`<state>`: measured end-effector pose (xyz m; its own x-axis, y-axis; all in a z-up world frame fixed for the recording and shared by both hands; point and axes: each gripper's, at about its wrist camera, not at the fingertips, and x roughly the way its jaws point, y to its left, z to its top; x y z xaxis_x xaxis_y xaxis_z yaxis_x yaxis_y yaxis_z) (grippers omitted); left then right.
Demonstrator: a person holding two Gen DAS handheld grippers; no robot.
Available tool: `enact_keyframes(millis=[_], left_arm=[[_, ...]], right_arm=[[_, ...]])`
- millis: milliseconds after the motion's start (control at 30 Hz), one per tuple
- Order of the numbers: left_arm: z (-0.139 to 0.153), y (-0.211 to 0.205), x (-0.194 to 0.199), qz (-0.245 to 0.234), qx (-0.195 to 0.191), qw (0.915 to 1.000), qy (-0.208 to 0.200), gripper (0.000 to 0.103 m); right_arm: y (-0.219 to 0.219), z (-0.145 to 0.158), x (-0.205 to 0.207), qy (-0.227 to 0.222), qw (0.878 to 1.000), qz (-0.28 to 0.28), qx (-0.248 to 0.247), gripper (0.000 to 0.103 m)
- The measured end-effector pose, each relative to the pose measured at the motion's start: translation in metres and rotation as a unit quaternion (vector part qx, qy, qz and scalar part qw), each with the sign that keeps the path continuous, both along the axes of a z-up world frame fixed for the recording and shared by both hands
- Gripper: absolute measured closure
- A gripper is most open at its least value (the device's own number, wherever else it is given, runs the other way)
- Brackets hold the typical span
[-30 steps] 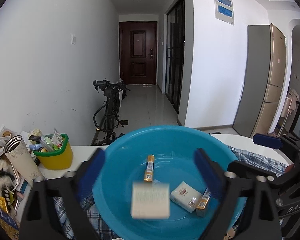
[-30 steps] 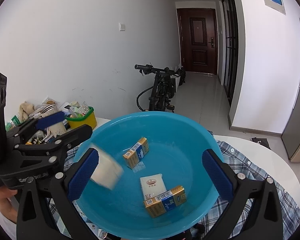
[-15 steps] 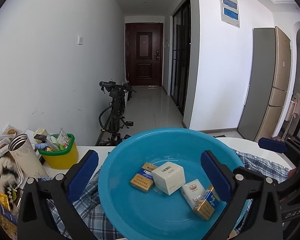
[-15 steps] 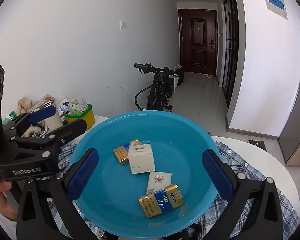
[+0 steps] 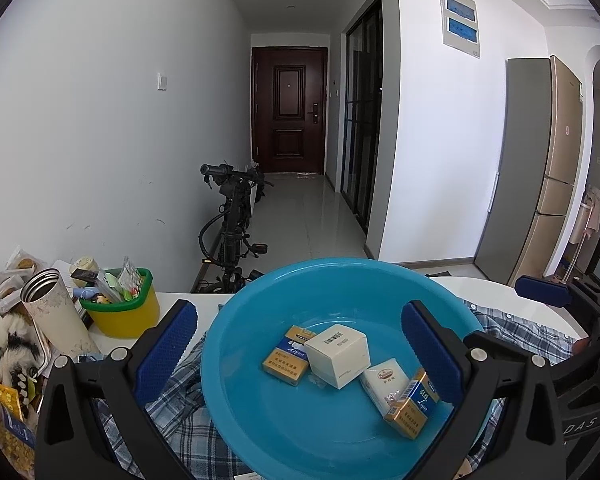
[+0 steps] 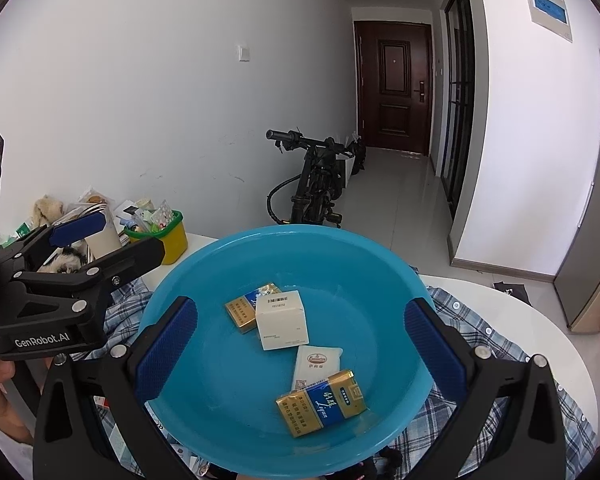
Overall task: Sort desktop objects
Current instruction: 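Open the left tool to drop the cream box into the basin, then withdraw both tools from the basin back over the cluttered cloth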
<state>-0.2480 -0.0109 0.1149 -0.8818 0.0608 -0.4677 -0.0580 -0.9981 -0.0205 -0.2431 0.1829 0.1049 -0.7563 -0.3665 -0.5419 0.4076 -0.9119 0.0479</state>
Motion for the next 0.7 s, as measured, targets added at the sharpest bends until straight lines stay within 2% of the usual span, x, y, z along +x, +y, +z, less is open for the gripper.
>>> enact_keyframes(millis=[400, 600, 700], left_arm=[[0.007, -0.002, 0.008, 0.003, -0.008, 0.9999, 0.009, 0.000], [0.012, -0.008, 0.015, 0.004, -0.012, 0.9999, 0.009, 0.000], [0.021, -0.014, 0.023, -0.002, 0.007, 0.9999, 0.013, 0.000]], right_arm=[[0.002, 0.002, 0.004, 0.001, 1.000, 0.000, -0.006, 0.000], [0.001, 0.005, 0.006, -0.012, 0.999, 0.021, -0.035, 0.000], [0.003, 0.011, 0.012, -0.006, 0.999, 0.024, -0.041, 0.000]])
